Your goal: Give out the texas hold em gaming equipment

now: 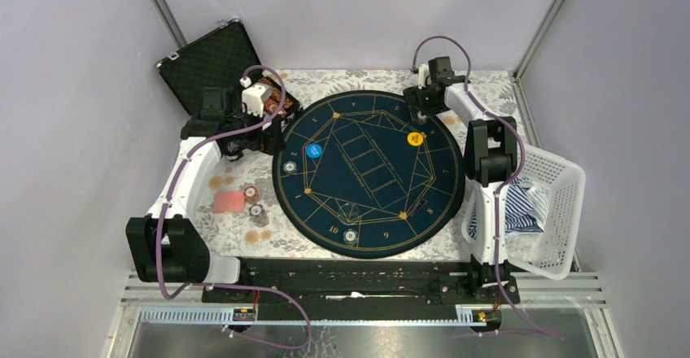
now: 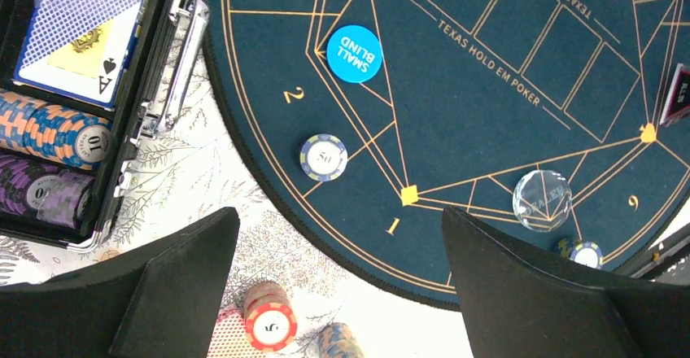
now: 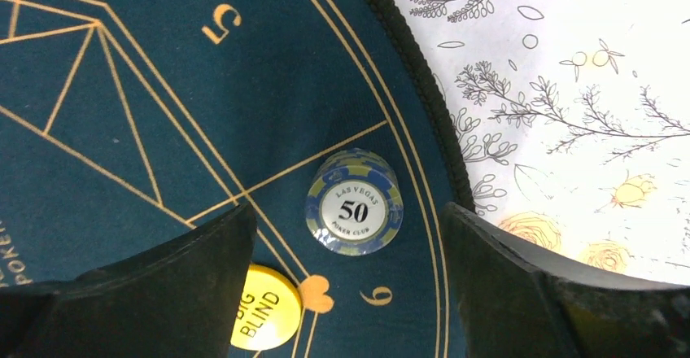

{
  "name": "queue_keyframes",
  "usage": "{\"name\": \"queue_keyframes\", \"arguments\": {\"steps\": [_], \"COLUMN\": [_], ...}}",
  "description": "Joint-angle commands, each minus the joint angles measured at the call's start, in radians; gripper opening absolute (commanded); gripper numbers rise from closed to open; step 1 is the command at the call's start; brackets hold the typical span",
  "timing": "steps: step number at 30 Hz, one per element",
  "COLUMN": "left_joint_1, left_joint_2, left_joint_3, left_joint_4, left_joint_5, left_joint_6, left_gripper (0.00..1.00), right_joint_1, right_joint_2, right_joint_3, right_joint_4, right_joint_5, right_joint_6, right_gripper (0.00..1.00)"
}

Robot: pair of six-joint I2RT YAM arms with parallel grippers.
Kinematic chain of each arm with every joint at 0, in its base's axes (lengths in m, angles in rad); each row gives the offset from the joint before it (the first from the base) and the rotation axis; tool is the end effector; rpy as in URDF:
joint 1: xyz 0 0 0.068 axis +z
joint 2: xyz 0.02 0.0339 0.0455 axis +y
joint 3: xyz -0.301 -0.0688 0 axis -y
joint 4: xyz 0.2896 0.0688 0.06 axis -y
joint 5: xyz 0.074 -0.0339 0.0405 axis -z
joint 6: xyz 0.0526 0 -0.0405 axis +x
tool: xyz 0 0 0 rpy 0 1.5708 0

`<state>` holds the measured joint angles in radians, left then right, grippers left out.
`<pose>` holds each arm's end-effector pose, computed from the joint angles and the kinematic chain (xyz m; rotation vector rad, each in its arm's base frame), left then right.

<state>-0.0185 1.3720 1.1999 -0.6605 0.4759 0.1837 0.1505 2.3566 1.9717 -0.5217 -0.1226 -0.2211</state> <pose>0.3369 -0.0303 0.3288 0.4523 2.2942 -0.4885 0.5939 0.0966 0.1738 -0.5079 2.4191 0.1215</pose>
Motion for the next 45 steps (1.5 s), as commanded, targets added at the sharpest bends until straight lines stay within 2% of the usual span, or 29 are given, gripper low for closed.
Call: {"name": "queue_keyframes", "arguments": {"steps": [1,4,9,14,18,22,27,34,39,45], "left_joint_1": [0.006,0.016,0.149,0.189,0.193,0.228,0.236,0.236,0.236,0.238], "left_joint_2": [-0.005,0.008,0.004,-0.057,-0.135,-0.1,-0.03,0.029,0.062,0.036], "left_joint_3": [0.035,0.07,0.124,0.106,0.003,-0.026,-0.052,-0.118,-0.161,-0.11], "left_joint_4": [-0.063,-0.2,-0.47,-0.663,-0.567,-0.469,-0.333,-0.249,-0.245,-0.399], "left_joint_5": [0.05,0.086,0.157,0.11,0.022,-0.013,-0.054,-0.052,-0.023,0.023], "left_joint_6": [0.092,0.227,0.5,0.772,0.788,0.769,0.776,0.876,0.948,1.067], "left_gripper": [0.99,0.99,0.99,0.99,0.99,0.96,0.86,0.81,0.81,0.82], "right_joint_1": [0.004,0.004,0.004,0.004,0.004,0.004,0.004,0.004,0.004,0.004], "right_joint_2": [-0.175,-0.277,-0.485,-0.68,-0.787,-0.879,-0.928,-0.914,-0.907,-0.899], "right_joint_3": [0.033,-0.013,-0.184,-0.425,-0.605,-0.71,-0.755,-0.792,-0.789,-0.797], "right_joint_4": [-0.023,-0.051,-0.056,-0.019,0.021,0.074,0.086,0.112,0.114,0.112], "right_joint_5": [-0.063,-0.134,-0.244,-0.327,-0.419,-0.426,-0.407,-0.406,-0.406,-0.402], "right_joint_6": [0.009,0.009,0.012,0.04,0.096,0.101,0.076,0.076,0.077,0.074], "right_gripper": [0.93,0.99,1.0,1.0,1.0,1.0,1.0,1.0,1.0,1.0]}}
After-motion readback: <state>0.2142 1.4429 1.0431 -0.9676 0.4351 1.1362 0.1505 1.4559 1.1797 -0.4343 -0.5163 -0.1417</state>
